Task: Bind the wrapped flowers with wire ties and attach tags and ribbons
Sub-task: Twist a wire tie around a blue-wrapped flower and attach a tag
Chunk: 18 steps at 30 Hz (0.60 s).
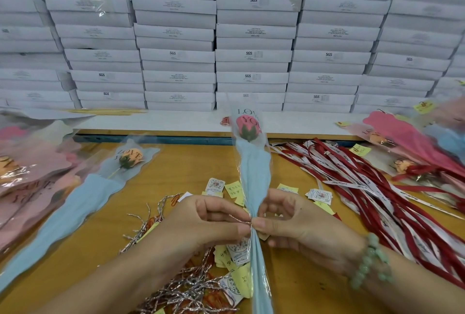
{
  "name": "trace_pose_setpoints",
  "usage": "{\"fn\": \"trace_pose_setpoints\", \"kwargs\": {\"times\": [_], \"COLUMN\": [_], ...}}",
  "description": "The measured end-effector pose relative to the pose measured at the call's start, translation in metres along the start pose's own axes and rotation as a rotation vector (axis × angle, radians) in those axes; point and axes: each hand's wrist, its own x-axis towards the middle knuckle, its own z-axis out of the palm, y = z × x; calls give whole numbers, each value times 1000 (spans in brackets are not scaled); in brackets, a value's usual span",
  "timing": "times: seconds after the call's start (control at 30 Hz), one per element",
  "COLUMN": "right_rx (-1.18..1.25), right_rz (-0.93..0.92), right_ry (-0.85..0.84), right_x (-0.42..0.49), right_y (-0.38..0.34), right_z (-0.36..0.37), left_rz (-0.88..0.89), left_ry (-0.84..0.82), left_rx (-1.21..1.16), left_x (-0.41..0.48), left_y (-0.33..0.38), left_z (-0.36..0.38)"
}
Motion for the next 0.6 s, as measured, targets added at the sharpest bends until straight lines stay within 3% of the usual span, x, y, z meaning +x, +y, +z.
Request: {"fn": "trace_pose_setpoints", "kwargs": {"times": [0.6], "right_rx": [95], "right_rz": [-42], "right_ry": [-68], "right_x": [6], "right_y": [6], "right_z": [-7], "left_rz": [-3], "left_ry": [58], "left_rx": [-118], "left_x": [4], "left_y": [-6], "left_z": [1]}}
